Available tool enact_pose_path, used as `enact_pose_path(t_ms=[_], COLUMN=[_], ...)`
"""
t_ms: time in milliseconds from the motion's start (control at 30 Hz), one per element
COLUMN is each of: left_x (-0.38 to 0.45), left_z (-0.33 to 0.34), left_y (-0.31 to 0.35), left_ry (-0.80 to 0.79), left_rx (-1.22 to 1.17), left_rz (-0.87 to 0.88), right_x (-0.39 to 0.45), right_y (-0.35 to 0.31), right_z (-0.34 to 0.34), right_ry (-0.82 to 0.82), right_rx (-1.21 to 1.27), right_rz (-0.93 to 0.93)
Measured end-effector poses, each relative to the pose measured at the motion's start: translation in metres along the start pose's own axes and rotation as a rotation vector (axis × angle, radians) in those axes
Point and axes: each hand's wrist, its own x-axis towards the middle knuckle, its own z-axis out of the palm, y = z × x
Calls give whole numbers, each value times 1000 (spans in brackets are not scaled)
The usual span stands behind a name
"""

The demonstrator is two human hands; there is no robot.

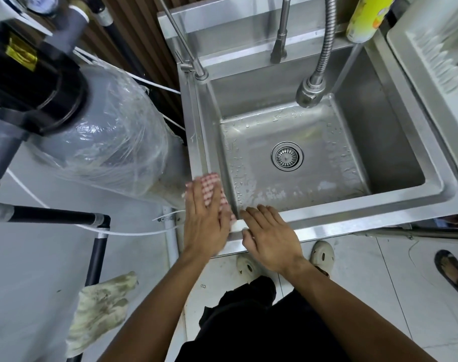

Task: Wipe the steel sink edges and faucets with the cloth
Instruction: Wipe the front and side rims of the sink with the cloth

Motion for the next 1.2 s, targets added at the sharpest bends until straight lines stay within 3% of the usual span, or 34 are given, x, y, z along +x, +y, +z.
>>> enact_pose_path(t_ms=[233,333,467,600,767,1000,1200], left_x=[118,136,136,144,177,230,262], left_z=[-33,-38,-39,-40,-49,-65,-71], left_y=[-13,-15,-20,-30,-33,-25,-24], left_ry=[-12,-18,-7,4,11,-7,34], left_rx=[77,52,19,41,23,86,74], left_rz=[12,22,79,142,140,51,9], right_x=[5,13,31,47,55,90,87], right_y=[-3,-5,-21,-24,-33,-61,-62], right_z=[-2,-4,0,13,20,27,27], right_ry=[-100,-63,8,-87,-123,-35,-25], right_rx=[-51,7,82,34,51,111,117], right_rz=[30,8,-224,-397,-331,-72,-63])
